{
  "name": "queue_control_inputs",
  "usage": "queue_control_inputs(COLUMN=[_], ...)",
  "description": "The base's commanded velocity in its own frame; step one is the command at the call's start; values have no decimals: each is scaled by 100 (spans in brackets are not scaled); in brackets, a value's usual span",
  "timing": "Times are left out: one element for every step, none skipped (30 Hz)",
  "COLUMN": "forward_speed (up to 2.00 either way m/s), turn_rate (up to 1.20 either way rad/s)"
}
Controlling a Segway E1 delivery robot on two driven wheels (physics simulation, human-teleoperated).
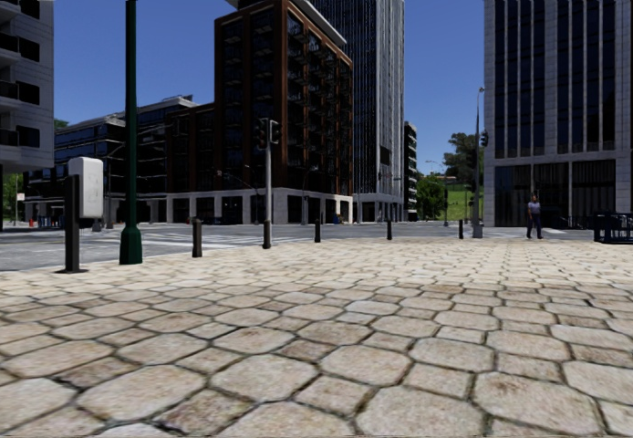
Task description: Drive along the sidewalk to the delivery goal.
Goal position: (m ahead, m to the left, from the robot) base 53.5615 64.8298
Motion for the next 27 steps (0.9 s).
queue_control_inputs(forward_speed=[200,200,200,200,200,200,200,200,200,200,200,200,200,200,200,200,200,200,200,200,200,200,200,200,200,200,200], turn_rate=[0,0,0,0,0,0,0,0,0,0,0,0,0,0,0,0,0,0,0,0,0,0,0,0,0,0,0])
